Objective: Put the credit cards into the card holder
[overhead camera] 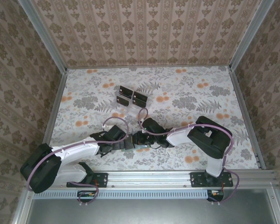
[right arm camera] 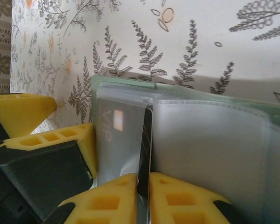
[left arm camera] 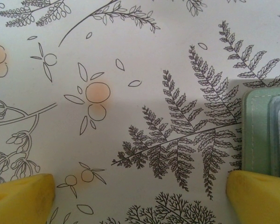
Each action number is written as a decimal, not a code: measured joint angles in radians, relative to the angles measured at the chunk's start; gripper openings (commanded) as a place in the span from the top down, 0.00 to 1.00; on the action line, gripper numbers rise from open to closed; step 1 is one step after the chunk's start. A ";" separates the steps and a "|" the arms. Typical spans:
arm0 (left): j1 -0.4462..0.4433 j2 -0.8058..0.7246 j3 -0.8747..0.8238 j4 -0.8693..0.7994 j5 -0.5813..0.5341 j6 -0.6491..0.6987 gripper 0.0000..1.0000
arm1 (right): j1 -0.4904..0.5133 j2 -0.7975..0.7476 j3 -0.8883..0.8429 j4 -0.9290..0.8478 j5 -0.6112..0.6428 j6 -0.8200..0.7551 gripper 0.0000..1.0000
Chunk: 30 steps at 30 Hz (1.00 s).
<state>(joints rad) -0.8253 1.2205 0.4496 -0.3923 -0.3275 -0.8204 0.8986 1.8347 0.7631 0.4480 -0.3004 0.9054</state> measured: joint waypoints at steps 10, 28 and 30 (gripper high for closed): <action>0.015 -0.036 -0.001 -0.014 0.009 0.000 0.00 | 0.012 -0.098 -0.017 -0.105 -0.002 -0.035 0.50; 0.087 -0.195 -0.002 -0.095 0.021 0.010 0.00 | 0.009 -0.212 -0.004 -0.318 0.054 -0.125 0.76; 0.087 -0.195 -0.002 -0.095 0.028 0.012 0.00 | 0.009 -0.200 0.001 -0.319 0.053 -0.125 0.80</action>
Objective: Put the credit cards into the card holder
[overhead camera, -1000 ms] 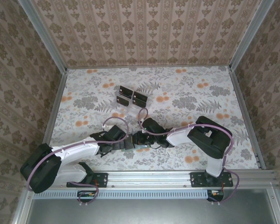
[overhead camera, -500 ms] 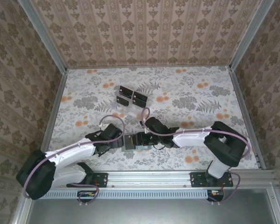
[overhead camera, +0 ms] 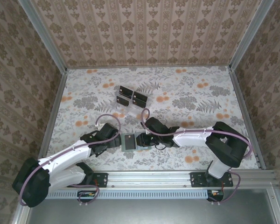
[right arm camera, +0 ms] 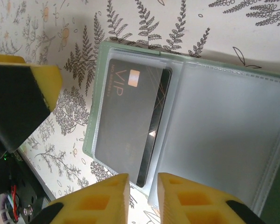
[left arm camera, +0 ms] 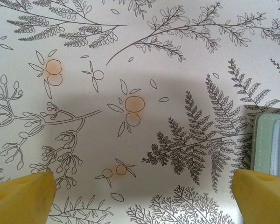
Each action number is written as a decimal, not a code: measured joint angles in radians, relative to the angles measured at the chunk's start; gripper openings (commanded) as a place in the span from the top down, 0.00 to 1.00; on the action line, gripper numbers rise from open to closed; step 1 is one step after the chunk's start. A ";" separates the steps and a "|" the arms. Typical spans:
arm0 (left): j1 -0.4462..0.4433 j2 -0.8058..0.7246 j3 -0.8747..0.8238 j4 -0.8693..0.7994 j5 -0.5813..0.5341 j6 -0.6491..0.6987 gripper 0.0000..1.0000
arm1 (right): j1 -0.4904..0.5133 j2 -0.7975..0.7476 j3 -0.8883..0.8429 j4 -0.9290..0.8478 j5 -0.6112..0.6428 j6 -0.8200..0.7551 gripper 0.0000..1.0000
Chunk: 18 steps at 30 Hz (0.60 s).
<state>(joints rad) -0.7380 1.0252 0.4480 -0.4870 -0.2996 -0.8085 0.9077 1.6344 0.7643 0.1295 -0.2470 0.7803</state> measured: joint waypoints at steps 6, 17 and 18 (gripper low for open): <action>0.000 0.002 0.000 0.005 0.012 0.000 0.00 | 0.000 0.028 0.027 0.000 -0.001 0.000 0.83; 0.000 0.029 -0.010 0.047 0.027 0.000 0.00 | 0.000 0.105 0.065 0.000 -0.013 0.000 0.84; 0.000 0.031 -0.011 0.048 0.030 0.000 0.00 | 0.000 0.110 0.068 0.000 -0.015 0.000 0.84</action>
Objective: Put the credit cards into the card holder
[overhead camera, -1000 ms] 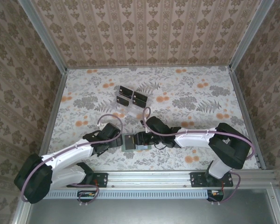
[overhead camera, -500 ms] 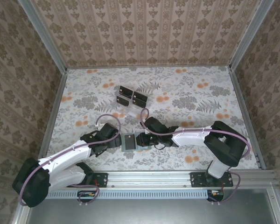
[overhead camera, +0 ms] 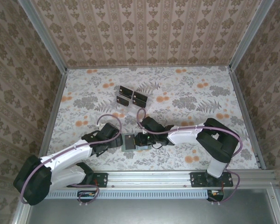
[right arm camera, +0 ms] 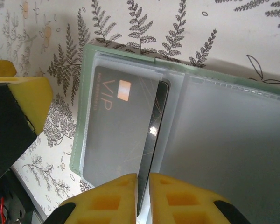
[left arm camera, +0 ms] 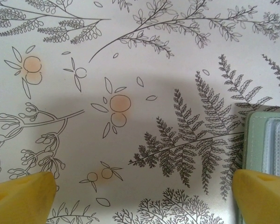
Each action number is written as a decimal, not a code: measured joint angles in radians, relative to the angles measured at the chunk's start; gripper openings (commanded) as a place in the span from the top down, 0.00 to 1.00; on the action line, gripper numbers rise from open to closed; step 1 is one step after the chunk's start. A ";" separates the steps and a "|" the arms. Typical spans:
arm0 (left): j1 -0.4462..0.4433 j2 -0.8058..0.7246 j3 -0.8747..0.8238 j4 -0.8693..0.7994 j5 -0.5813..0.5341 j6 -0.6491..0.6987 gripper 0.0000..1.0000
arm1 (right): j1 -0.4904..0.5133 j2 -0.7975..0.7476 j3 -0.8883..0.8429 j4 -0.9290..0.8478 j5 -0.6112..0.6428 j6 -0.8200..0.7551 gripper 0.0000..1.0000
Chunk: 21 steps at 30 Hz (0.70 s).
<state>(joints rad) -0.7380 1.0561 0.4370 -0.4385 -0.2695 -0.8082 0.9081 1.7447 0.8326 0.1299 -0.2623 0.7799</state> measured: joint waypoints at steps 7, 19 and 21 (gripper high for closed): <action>0.000 0.014 -0.012 0.026 0.011 0.000 0.00 | 0.000 0.051 0.040 0.001 -0.017 0.000 0.84; 0.000 0.016 -0.018 0.035 0.015 0.000 0.00 | 0.000 -0.031 0.048 -0.062 -0.016 -0.037 0.63; 0.000 0.016 -0.018 0.035 0.017 0.000 0.00 | 0.000 -0.079 0.049 -0.091 0.001 -0.061 0.60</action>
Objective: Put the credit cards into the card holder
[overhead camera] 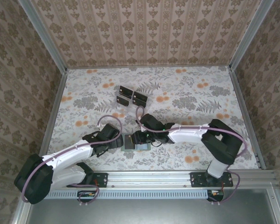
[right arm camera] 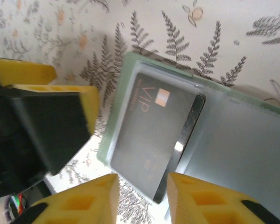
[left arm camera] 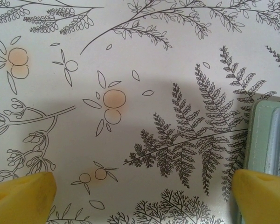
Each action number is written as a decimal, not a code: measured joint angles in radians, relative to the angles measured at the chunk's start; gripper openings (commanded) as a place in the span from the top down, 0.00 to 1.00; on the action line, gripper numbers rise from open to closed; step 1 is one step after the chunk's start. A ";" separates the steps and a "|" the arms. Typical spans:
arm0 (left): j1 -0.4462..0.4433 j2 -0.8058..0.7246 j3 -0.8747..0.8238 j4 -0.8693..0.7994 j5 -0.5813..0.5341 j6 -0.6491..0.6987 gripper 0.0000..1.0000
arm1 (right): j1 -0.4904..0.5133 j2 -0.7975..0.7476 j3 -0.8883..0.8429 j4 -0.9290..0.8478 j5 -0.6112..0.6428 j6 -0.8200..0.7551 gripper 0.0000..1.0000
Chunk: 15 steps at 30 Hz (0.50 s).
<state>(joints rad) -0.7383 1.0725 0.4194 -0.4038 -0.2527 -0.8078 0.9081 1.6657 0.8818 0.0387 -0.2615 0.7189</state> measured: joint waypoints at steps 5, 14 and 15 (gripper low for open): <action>-0.006 0.009 0.001 0.002 0.002 0.000 0.00 | 0.000 -0.051 0.010 -0.090 0.056 -0.056 0.58; -0.046 0.029 0.018 0.008 0.002 0.000 0.00 | 0.000 -0.044 0.010 -0.163 0.099 -0.095 0.58; -0.051 0.031 0.020 0.008 0.002 0.000 0.00 | 0.000 -0.038 0.010 -0.163 0.100 -0.096 0.58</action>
<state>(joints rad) -0.7891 1.1030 0.4397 -0.3962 -0.2508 -0.8082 0.9077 1.6276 0.8917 -0.1242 -0.1619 0.6231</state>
